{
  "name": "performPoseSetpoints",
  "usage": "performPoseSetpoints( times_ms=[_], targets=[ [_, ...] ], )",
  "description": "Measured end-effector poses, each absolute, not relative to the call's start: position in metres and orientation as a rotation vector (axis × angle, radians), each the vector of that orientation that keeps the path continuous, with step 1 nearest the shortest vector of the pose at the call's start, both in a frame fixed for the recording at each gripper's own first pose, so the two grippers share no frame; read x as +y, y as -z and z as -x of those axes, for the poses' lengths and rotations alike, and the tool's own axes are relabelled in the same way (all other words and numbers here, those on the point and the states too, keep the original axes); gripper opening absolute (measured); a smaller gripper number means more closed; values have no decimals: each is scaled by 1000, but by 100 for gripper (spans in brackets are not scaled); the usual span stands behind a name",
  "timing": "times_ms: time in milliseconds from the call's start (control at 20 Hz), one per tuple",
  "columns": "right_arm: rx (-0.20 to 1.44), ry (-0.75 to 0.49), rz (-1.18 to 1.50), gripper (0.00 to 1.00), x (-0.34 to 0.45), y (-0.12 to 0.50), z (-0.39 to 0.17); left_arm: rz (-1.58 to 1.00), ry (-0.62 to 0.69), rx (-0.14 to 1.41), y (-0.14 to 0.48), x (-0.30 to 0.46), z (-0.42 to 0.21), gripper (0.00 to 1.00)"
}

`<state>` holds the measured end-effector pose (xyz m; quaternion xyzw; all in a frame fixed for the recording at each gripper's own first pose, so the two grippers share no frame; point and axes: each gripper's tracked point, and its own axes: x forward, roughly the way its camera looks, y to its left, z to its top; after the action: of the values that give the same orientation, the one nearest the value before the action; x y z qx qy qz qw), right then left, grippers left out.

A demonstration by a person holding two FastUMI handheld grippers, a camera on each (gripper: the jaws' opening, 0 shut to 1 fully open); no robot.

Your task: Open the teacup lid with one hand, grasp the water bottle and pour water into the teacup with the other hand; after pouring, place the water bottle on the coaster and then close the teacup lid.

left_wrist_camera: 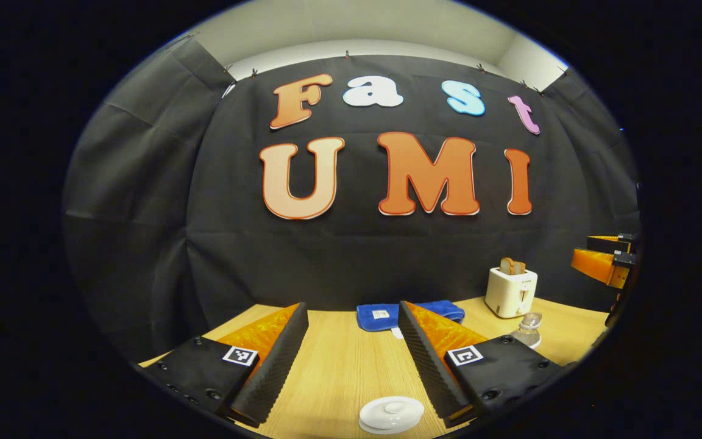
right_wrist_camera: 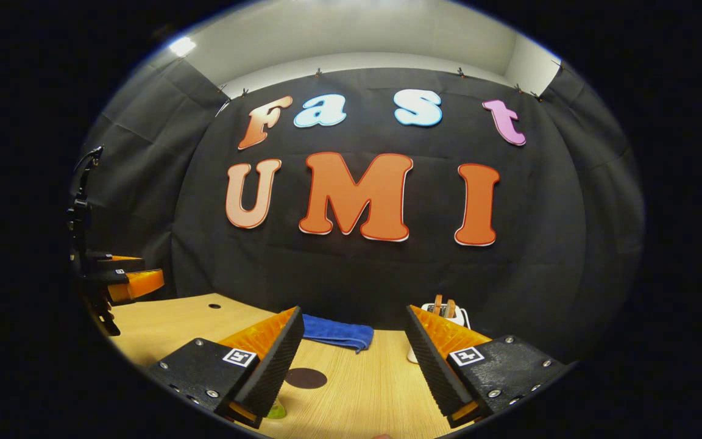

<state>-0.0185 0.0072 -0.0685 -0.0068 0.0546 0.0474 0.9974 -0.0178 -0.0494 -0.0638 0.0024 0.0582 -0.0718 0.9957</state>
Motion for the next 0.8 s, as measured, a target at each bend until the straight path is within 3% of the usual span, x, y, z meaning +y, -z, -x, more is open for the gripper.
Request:
performPoseSetpoints(
  times_ms=[700, 800],
  targets=[
    [267, -367, 1, 99, 76, 155, 65, -67, 261, 342, 175, -83, 43, 97],
    [283, -393, 6, 99, 86, 163, 67, -72, 272, 380, 191, -85, 44, 93]
  ],
)
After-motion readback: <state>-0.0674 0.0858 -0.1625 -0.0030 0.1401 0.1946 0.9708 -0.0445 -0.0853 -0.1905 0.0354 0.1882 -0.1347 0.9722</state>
